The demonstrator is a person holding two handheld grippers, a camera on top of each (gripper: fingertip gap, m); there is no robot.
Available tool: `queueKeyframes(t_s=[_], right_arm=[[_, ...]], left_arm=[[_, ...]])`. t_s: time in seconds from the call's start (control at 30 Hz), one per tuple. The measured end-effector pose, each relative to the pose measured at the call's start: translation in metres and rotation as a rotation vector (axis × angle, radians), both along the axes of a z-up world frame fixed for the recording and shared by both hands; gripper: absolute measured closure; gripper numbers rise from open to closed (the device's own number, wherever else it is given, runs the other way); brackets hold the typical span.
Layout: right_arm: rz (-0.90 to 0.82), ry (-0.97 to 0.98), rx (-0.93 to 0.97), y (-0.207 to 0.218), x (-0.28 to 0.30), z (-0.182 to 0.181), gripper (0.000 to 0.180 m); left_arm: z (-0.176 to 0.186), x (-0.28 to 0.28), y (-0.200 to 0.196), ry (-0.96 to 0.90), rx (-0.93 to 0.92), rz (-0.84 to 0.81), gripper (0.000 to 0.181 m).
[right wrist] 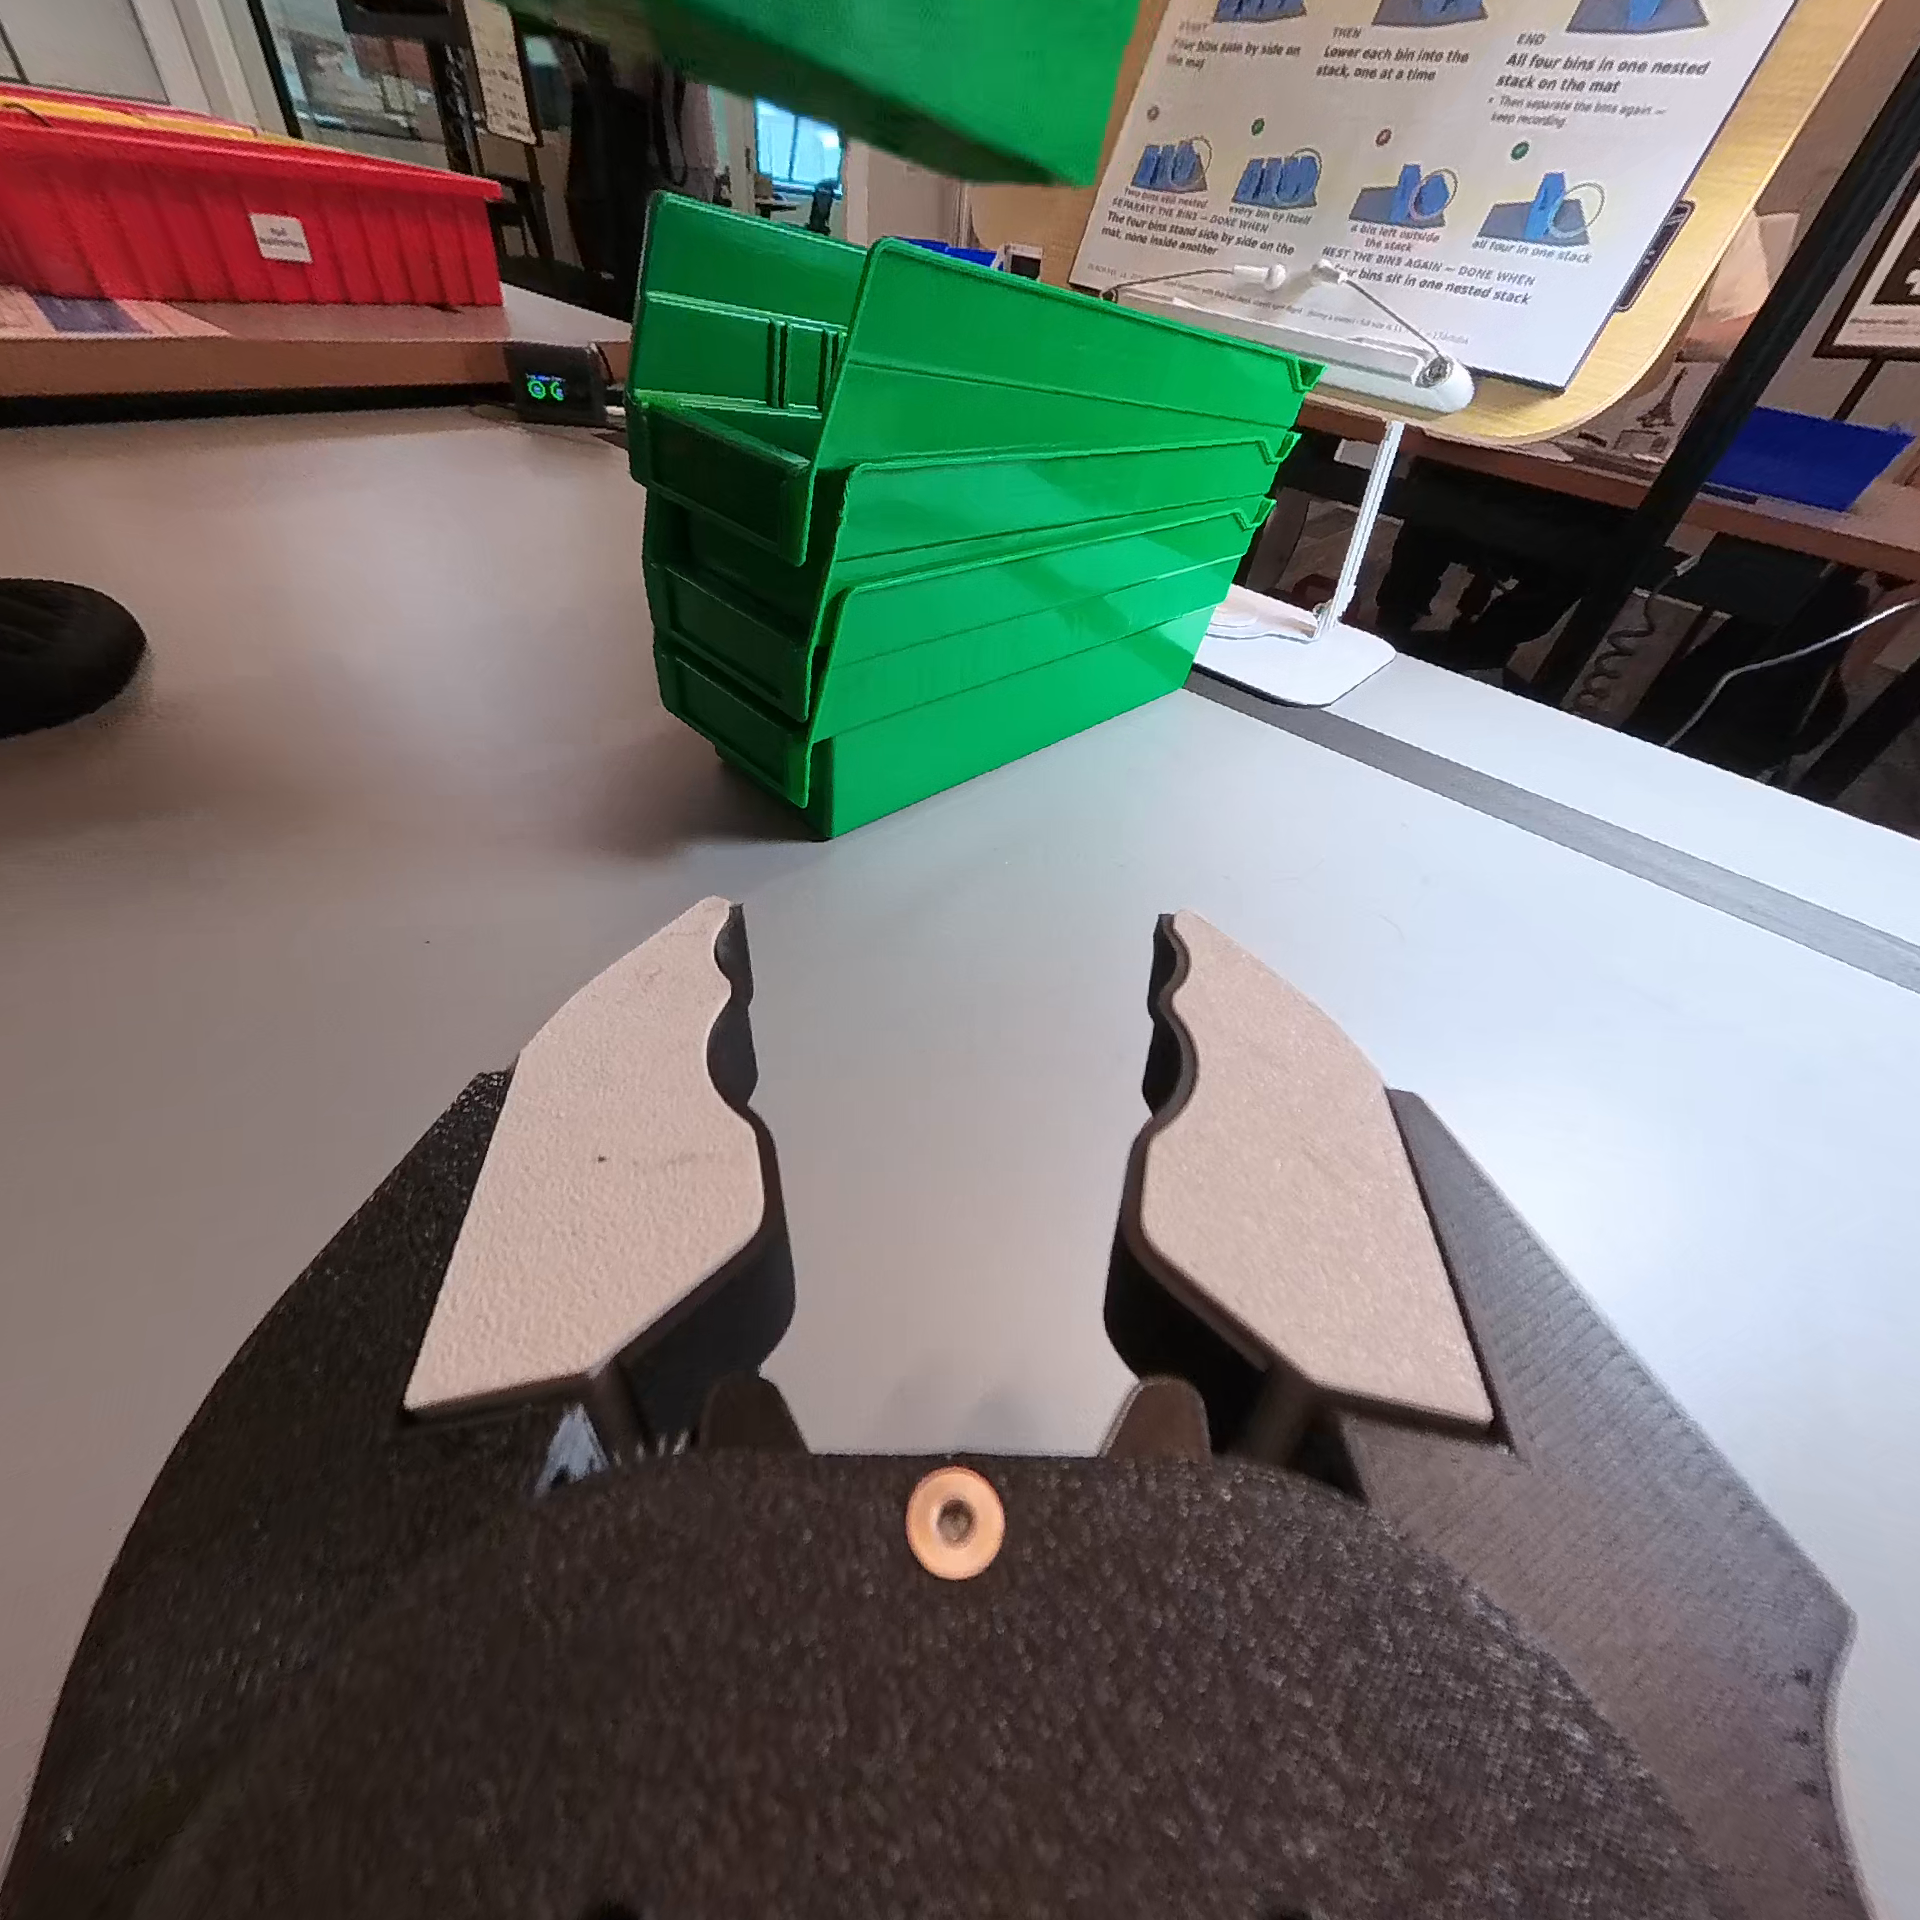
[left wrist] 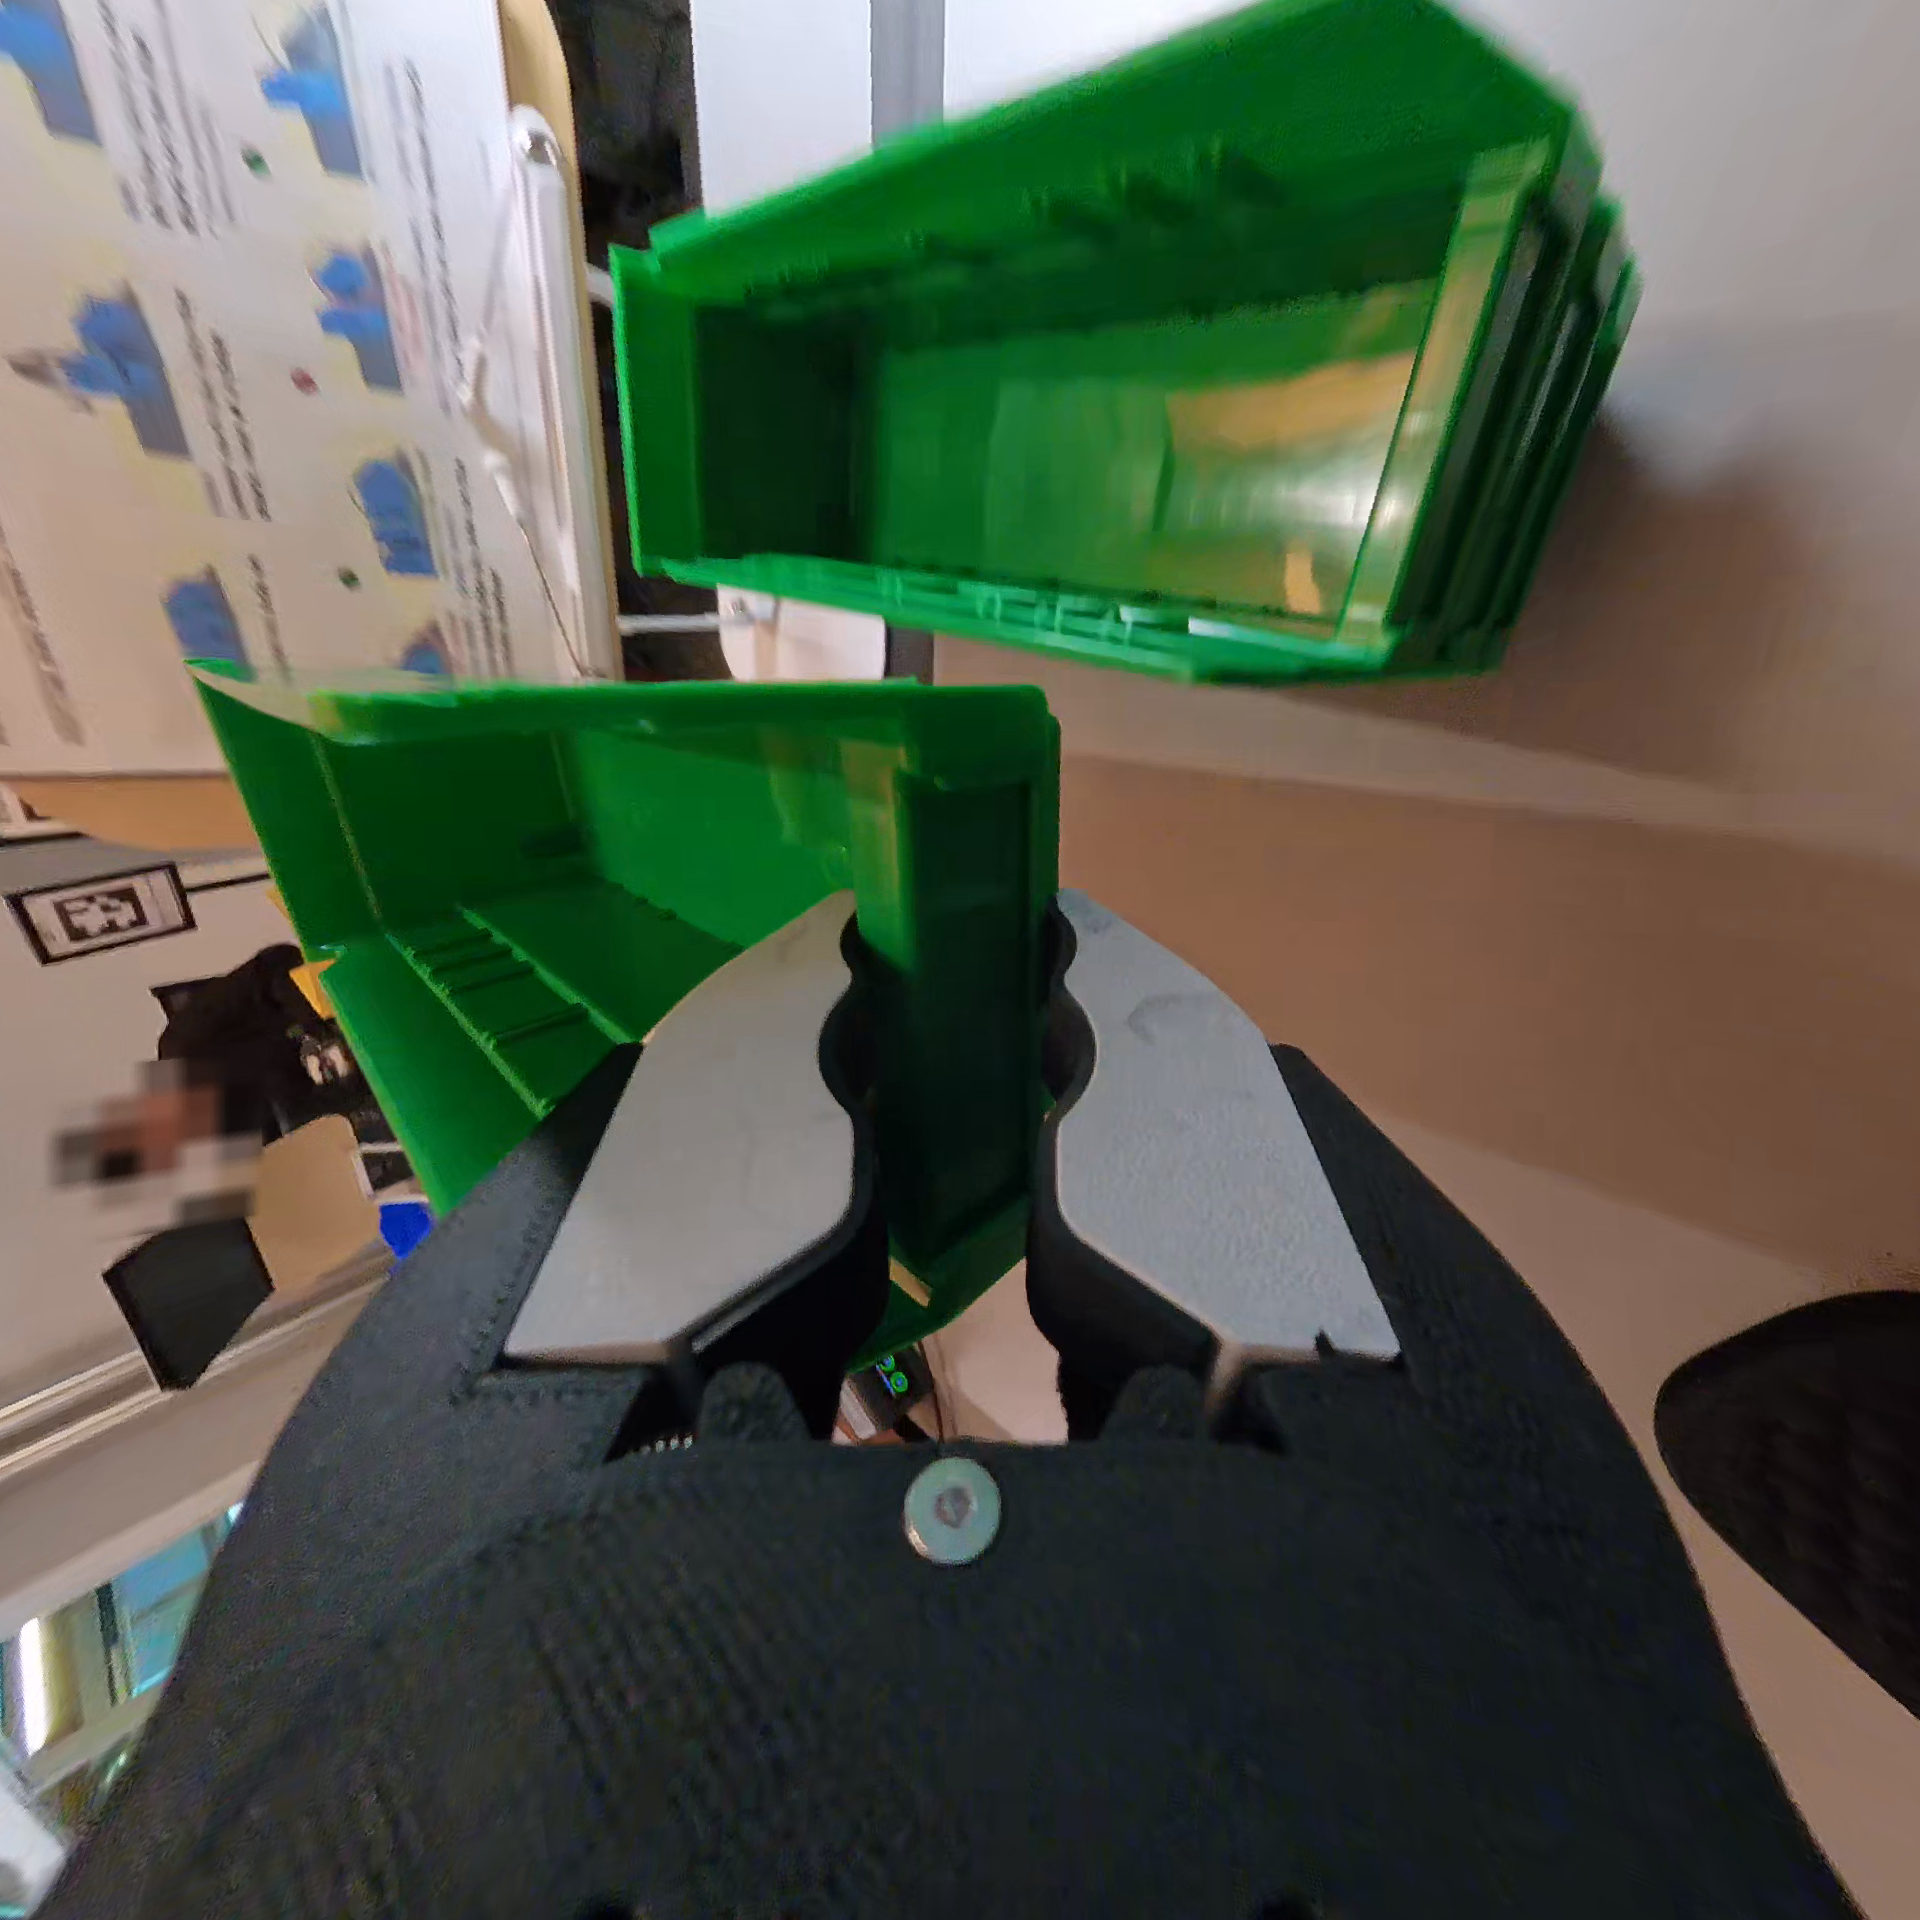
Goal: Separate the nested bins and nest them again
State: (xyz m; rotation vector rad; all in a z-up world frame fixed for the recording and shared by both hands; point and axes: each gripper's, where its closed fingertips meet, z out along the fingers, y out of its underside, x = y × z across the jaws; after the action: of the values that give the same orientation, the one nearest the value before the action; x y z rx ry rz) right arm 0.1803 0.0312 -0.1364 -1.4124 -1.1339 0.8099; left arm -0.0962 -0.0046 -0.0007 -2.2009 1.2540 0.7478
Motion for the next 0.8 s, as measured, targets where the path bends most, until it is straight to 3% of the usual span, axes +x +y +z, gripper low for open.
queueKeyframes(t_s=[0.4,0.8], right_arm=[[0.001,0.032,0.068,-0.007,-0.001,0.011,0.106],[0.021,0.051,0.089,-0.014,-0.005,0.015,0.107]], left_arm=[[-0.133,-0.065,-0.019,0.031,-0.028,0.077,0.151],[-0.197,-0.065,-0.005,0.089,0.093,0.005,0.151]])
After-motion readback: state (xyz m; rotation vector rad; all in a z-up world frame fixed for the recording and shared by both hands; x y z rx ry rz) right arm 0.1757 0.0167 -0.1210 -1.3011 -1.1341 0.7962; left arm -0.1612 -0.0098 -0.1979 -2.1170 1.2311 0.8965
